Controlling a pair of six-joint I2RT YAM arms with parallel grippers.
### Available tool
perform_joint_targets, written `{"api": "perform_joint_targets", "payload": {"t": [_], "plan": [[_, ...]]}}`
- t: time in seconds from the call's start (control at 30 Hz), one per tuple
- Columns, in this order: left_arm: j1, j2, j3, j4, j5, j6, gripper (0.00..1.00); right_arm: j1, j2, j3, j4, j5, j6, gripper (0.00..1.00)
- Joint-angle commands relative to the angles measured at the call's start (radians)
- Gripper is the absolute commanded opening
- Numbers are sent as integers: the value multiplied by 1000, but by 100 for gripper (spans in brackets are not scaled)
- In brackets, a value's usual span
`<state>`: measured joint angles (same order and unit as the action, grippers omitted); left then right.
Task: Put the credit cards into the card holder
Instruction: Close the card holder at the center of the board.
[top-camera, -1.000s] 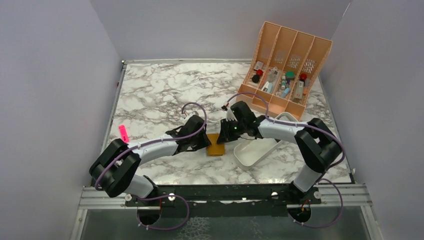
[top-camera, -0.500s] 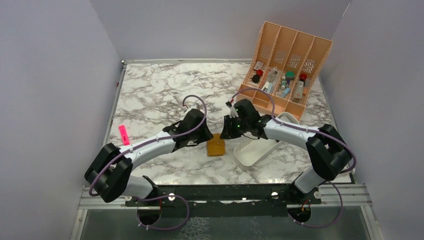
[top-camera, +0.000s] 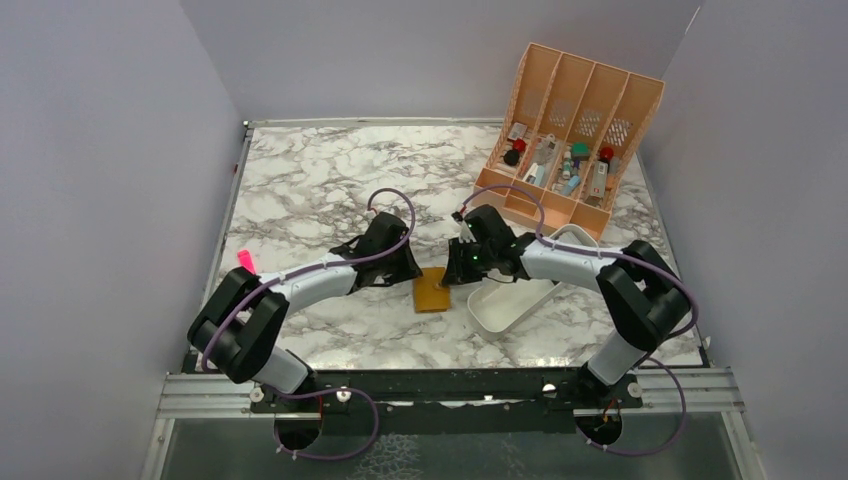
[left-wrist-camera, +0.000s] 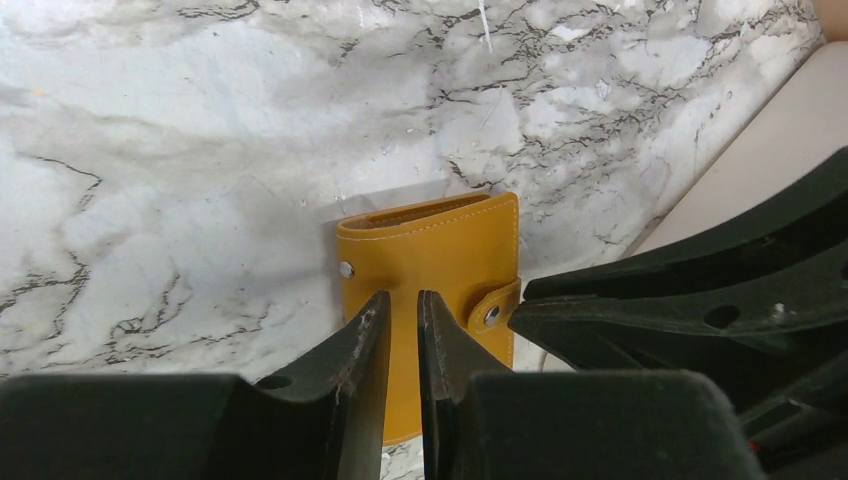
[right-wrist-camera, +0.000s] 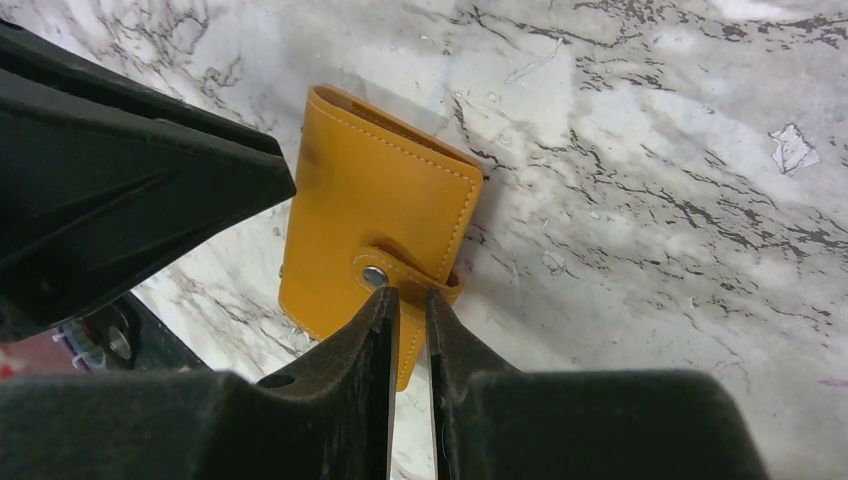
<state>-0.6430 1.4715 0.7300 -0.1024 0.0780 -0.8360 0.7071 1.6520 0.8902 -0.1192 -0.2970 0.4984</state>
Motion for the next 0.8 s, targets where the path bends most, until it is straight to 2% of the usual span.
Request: {"api": "perform_joint_targets", "payload": {"t": [0.0, 0.33, 0.77], "plan": [[2, 10, 12, 46, 37, 27, 19, 5, 31, 22, 21, 22, 7, 21], [2, 65, 26, 73, 75, 38, 19, 5, 52, 37, 36, -11, 12, 19], [2, 92, 1, 87, 57, 36, 19, 6, 35, 50, 30, -12, 19, 21]]}}
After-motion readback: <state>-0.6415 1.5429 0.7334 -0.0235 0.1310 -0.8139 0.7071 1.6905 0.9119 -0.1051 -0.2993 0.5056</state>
